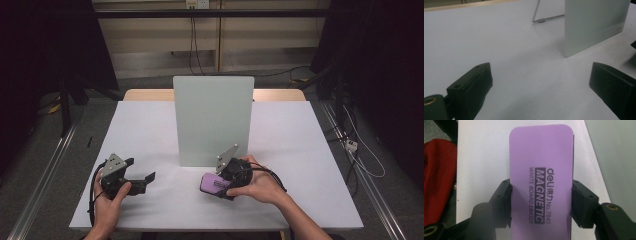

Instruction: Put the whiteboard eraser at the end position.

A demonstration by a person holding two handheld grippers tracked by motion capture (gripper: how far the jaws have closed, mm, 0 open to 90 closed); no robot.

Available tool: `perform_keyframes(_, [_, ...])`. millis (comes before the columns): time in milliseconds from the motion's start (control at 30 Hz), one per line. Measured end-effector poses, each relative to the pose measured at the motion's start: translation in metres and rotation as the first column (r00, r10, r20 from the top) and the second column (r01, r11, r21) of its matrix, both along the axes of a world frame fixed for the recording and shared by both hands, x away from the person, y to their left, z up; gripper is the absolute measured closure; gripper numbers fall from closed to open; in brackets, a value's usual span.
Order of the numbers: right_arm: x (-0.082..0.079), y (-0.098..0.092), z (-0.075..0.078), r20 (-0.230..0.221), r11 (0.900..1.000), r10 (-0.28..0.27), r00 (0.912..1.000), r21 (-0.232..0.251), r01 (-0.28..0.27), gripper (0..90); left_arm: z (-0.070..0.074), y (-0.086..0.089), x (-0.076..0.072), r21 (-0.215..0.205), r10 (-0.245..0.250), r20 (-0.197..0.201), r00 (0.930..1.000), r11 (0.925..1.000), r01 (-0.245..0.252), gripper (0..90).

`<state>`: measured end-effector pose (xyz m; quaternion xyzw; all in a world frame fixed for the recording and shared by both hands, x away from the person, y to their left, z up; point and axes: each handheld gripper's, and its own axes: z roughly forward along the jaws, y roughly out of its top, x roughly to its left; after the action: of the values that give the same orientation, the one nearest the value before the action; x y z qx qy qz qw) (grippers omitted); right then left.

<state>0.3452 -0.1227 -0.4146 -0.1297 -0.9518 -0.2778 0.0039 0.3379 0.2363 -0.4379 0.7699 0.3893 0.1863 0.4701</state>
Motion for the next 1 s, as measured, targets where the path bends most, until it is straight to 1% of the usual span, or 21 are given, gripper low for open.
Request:
perform_keyframes(100, [0.001,0.003,-0.003,0.001,1.000,0.008,1.0000,-0.020,-0.008,41.8,0.000,-0.001,0.000,0.000,-0.002,0.001,1.0000,1.0000,0.002,4.7])
perform_keyframes(233, [0.001,0.007,-0.006,-0.001,0.999,0.015,0.9999,-0.029,-0.015,41.8,0.000,0.000,0.000,-0.002,-0.003,0.002,1.0000,1.0000,0.003,4.7])
perform_keyframes(400, [0.002,0.008,-0.008,-0.004,0.999,0.012,0.9999,-0.030,-0.012,41.8,0.000,0.001,-0.001,-0.004,0.002,0.003,1.0000,1.0000,-0.002,4.7])
perform_keyframes(633, [0.001,0.011,-0.011,0.004,0.999,0.022,0.9997,-0.035,-0.022,41.7,0.000,0.001,0.000,-0.004,0.003,0.003,1.0000,1.0000,-0.003,4.7])
perform_keyframes(700, [0.001,0.012,-0.012,0.008,0.999,0.019,0.9998,-0.036,-0.019,41.7,0.000,0.001,0.000,-0.005,0.003,0.002,1.0000,1.0000,-0.003,4.7])
perform_keyframes(767, [0.002,0.011,-0.013,-0.002,0.999,0.011,0.9999,-0.032,-0.011,41.7,0.000,0.000,0.000,-0.004,0.001,0.002,1.0000,1.0000,-0.001,4.7])
perform_keyframes(867, [0.002,0.011,-0.016,-0.005,1.000,0.000,1.0000,-0.023,0.000,41.7,0.000,0.000,0.000,-0.004,0.001,0.002,1.0000,1.0000,-0.001,4.7])
perform_keyframes(1000, [0.003,0.011,-0.017,-0.007,1.000,-0.002,1.0000,-0.021,0.002,41.6,0.000,0.001,0.000,-0.005,0.002,0.000,1.0000,1.0000,-0.002,4.7])
